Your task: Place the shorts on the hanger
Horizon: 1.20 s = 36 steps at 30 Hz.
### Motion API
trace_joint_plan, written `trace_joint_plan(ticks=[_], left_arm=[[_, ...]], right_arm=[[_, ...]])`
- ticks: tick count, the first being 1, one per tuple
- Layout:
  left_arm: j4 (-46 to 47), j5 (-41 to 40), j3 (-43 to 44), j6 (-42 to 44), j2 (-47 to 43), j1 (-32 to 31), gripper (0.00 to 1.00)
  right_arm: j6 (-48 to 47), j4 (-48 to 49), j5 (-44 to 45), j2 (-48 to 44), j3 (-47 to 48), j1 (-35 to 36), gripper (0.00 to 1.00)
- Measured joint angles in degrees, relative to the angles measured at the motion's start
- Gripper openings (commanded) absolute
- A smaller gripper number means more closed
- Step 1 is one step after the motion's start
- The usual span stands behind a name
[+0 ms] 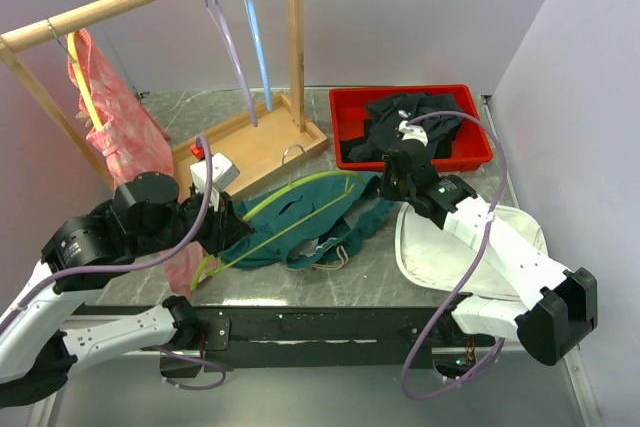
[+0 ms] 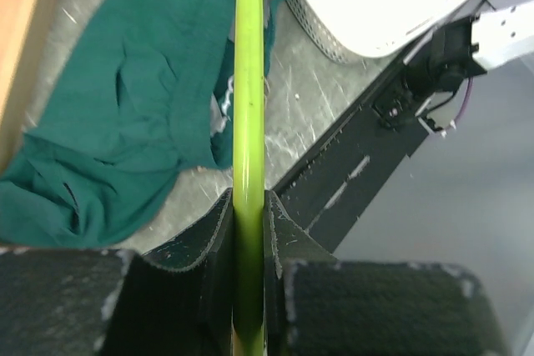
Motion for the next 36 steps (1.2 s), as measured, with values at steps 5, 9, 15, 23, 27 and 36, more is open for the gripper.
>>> trace_joint_plan(ticks=[5,9,15,23,27,36], left_arm=[[-0.28,1.07,-2.99,-1.11,-1.38,0.0,0.01],[0.46,1.88,-4.44,-1.27,-1.84,0.0,0.01],[2.03,3.34,-8.57,-1.38,-2.1,0.0,0.01],[7.89,3.87,-13.92,-1.11,-2.54,0.0,0.01],[12.94,5.81,-17.53,-0.9,-2.29,0.0,0.01],[30.12,2.69,-29.86,-1.62,-2.82,-0.55,0.01]], right_arm=[[-0.2,-0.02,0.79,1.22,0.09,0.07,0.0],[-0.46,-0.33,1.64,3.45,1.09,0.81,0.0],[-0.66,-1.09,3.37,4.98,4.52,3.5,0.0],[-2.6,-2.43,5.46,5.14,7.67,9.57,0.0],[-4.87,-2.45,4.74,3.67,8.59,13.2,0.0],[-9.7,-1.31,-0.92,1.42,13.51,14.62,0.05]])
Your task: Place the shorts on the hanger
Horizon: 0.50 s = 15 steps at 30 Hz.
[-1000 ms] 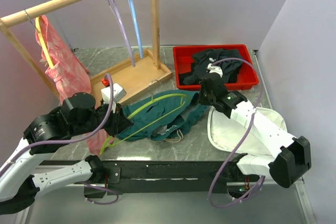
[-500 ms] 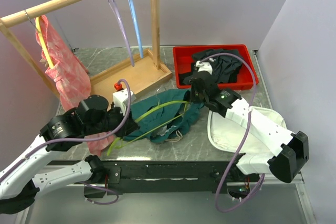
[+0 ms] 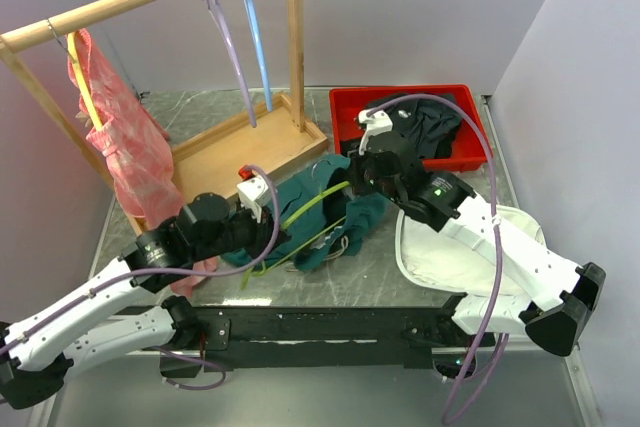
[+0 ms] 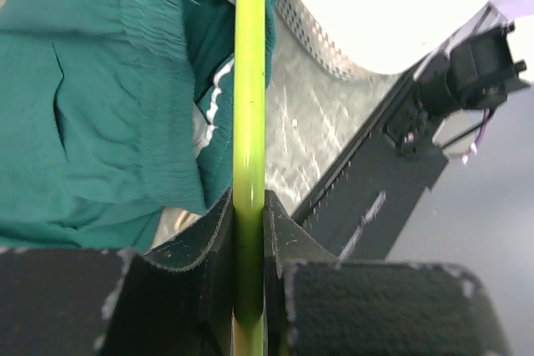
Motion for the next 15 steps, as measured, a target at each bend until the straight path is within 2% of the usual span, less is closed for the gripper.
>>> trace_joint_plan(ticks=[5,6,9,15], left_arm=[[5.75,-2.6,-4.04,-1.46,-0.33,-0.72,0.01],[6.51,-3.3,-4.04,-2.12,0.2,-1.03,0.01],[9.27,-5.16,-5.44,-3.67,2.01,-2.25,0.01],[15.34,-9.46,-8.68,-6.43,6.03,-5.77,0.01]], right_arm=[[-0.55,3.8,-0.37,-0.37,-3.21,-0.04,0.18],[-0.55,4.57,-0.33,-0.48,-4.26,-0.15,0.27],[0.04,7.48,-1.46,-1.33,-8.41,-0.61,0.39],[0.92,9.38,-2.89,-4.35,-12.63,-0.59,0.51]])
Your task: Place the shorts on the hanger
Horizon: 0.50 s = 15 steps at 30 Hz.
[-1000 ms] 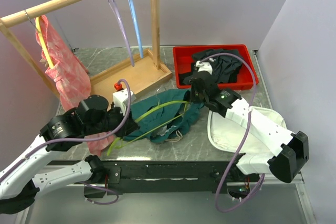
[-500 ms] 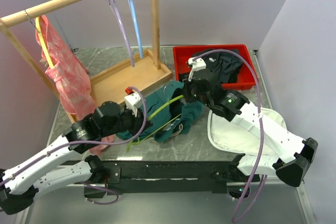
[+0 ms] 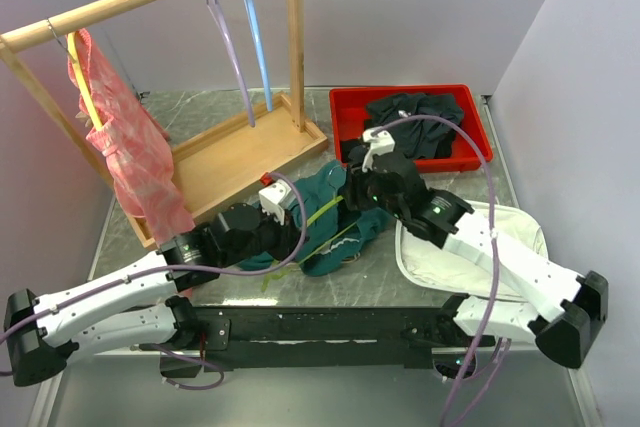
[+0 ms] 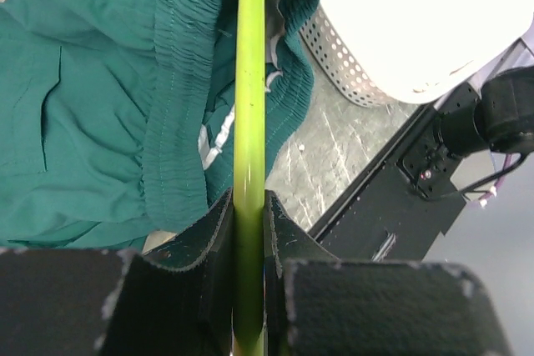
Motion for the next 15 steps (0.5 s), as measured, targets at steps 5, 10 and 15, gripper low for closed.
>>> trace_joint_plan(ticks=[5,10,15], left_arm=[[2.84,-1.97,-0.83,-1.07,1.22,-0.92,0.01],[4.35,-2.49,-0.85,-1.68,2.89,-1.18,0.01],[4.55,-2.75,-0.85,-1.68,3.87,-1.66,0.01]], right_arm=[[0.9,1.84,0.0,-7.65,-4.13,0.09,0.59],[1.05,5.18,-2.01,-13.35,-6.91,0.17,0.59],[0.83,9.46,-5.2,-12.44,-6.91,0.28,0.57]])
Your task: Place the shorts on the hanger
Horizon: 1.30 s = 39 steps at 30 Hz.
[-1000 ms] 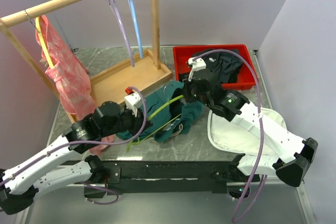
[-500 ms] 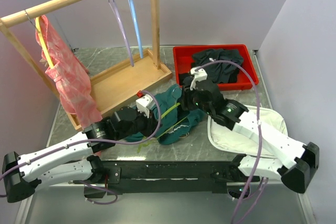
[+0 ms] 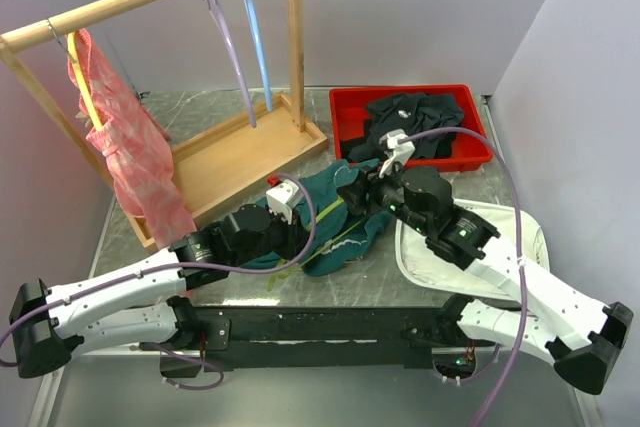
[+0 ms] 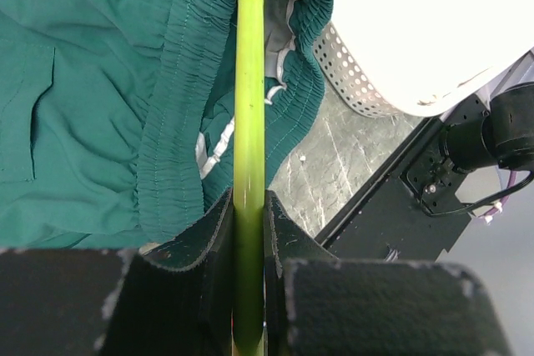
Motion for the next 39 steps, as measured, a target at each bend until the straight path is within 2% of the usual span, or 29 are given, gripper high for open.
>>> trace_joint_plan(ticks=[9,21,24,26,27,28,29,32,33,35,36,39], left_arm=[[-0.09,-0.17,0.46,0.09,1.4,-0.48,0.01],[-1.31,-0.35,2.8,1.01,2.86,-0.7,0.01],[-1.33,-0.37,3.26,1.16,3.54,-0.74,0.01],[-1.38,-0.44,3.48,1.16,3.69,-0.74,0.01],[-1.62,-0.46,3.72,1.16,3.72,-0.74,0.04],[-1.9,-0.55,4.0,1.16,3.72,-0.74,0.07],[-2.14,-0.7,4.26,1.11,3.72,-0.74,0.13],[-3.45,-1.4,6.16,0.68,3.69,-0.72,0.42],[-3.52,-1.81,6.21,0.48,3.74,-0.74,0.58],[-3.54,-2.38,6.73,0.0,3.72,-0.74,0.67],[-3.65,-2.73,7.26,-0.5,3.74,-0.74,0.79],[-5.6,-4.74,9.62,-1.7,3.74,-0.74,0.9]], right_arm=[[-0.24,3.39,-1.68,6.29,-0.07,0.11,0.54],[-0.66,7.85,0.02,9.88,-3.65,0.48,0.48],[-0.72,8.31,0.9,10.32,-3.85,0.48,0.42],[-0.85,8.74,1.29,10.47,-3.87,0.48,0.29],[-0.96,9.29,1.51,10.49,-4.07,0.48,0.24],[-1.18,9.73,1.9,10.49,-4.28,0.48,0.08],[-1.62,10.01,2.45,10.49,-4.5,0.46,0.01],[-4.07,9.66,3.8,10.62,-5.6,0.42,0.0],[-4.46,9.64,4.15,10.69,-5.6,0.5,0.0],[-4.52,10.01,4.24,10.69,-5.64,0.59,0.0],[-4.48,10.16,4.37,10.69,-5.64,0.59,0.0],[-4.46,10.93,4.42,10.64,-5.88,0.59,0.0]])
